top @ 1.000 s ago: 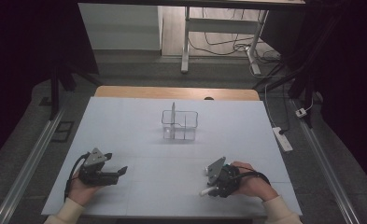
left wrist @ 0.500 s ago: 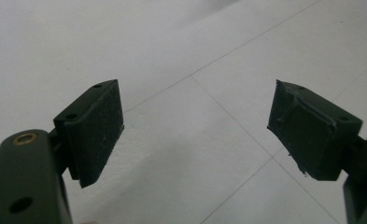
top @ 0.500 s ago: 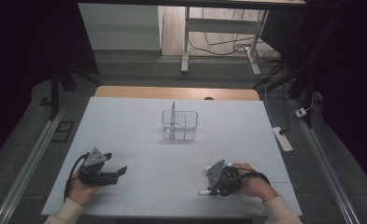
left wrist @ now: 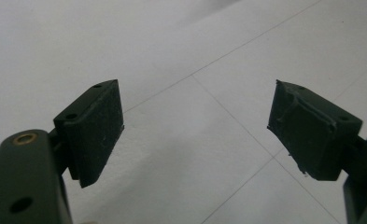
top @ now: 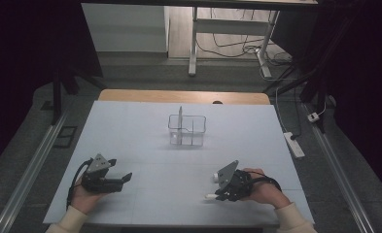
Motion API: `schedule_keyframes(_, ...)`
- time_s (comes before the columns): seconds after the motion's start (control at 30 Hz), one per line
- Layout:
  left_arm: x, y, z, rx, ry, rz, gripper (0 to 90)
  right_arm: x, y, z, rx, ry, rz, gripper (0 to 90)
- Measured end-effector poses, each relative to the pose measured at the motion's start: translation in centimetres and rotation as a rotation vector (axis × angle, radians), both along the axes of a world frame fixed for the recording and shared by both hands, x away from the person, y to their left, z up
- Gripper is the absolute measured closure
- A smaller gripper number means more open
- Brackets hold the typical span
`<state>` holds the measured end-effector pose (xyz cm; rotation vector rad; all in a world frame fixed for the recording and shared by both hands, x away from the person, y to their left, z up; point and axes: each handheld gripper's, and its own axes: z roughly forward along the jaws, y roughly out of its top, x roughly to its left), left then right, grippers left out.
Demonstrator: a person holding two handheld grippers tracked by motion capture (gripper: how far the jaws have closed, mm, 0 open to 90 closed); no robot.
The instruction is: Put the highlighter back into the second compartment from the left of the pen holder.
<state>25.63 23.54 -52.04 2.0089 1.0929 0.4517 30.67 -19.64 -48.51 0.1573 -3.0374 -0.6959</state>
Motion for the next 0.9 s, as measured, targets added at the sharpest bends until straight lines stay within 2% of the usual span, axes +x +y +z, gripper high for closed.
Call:
schedule_keyframes(0.1,0.0,0.0,0.0,-0.002,0.0,0.0,17.9,0.1,-0.2,0.8,0.032,-0.006,-0.023,78.6)
schedule_keyframes(0.2,0.0,0.0,0.0,0.0,-0.001,0.0,17.9,0.2,-0.5,1.4,0.087,0.004,-0.047,78.6)
schedule_keyframes(0.3,0.0,0.0,0.0,-0.002,-0.001,0.0,17.9,0.3,-0.7,1.8,0.121,0.024,-0.068,78.6)
schedule_keyframes(0.5,0.0,0.0,0.0,0.0,0.0,0.003,17.8,0.6,-1.0,2.6,0.192,0.033,-0.12,78.6)
schedule_keyframes(0.9,0.1,0.0,0.0,-0.001,0.0,0.002,17.7,1.2,-1.6,3.6,0.301,0.027,-0.23,78.6)
